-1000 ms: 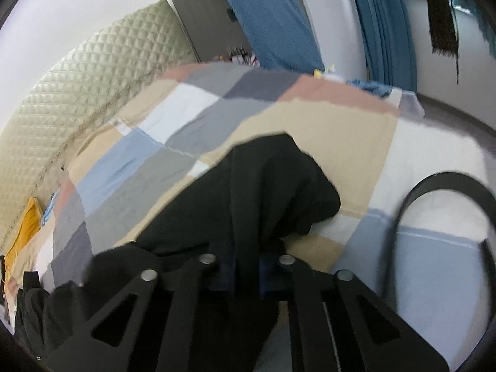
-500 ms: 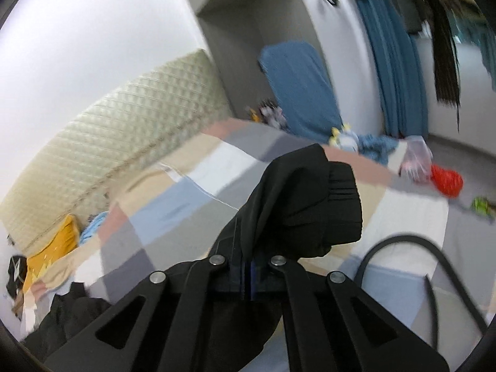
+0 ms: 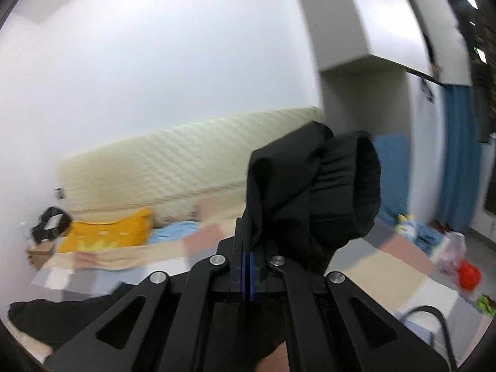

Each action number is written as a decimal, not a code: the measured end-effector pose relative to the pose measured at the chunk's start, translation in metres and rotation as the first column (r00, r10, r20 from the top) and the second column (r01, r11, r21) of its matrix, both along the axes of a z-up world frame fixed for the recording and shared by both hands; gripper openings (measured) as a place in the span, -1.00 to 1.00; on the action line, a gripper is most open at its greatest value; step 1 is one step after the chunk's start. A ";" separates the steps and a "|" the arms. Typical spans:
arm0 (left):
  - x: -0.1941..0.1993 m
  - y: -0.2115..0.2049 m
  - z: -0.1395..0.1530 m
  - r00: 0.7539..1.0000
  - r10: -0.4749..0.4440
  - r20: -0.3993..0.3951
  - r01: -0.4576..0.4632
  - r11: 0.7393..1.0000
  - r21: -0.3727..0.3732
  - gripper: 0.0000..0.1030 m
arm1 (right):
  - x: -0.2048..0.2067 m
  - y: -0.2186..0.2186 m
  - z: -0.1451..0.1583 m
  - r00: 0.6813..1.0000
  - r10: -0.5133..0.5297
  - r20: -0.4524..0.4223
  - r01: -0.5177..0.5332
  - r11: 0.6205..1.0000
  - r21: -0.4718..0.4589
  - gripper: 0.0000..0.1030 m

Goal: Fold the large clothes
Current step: 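Lift the sleeve and fold it across the jacket body with the right tool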

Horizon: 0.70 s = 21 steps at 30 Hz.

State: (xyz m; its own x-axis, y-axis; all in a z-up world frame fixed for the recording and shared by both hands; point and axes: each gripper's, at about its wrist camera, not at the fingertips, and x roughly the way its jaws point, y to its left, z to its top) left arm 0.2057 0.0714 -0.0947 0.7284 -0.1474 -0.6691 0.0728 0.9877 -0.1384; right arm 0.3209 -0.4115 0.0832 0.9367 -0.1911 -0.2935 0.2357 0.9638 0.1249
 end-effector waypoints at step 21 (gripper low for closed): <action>0.006 0.090 -0.011 0.973 0.224 0.060 -0.224 0.974 -0.003 0.99 | 0.059 0.342 -0.168 0.844 0.507 -0.174 -0.495 0.862 0.108 -0.99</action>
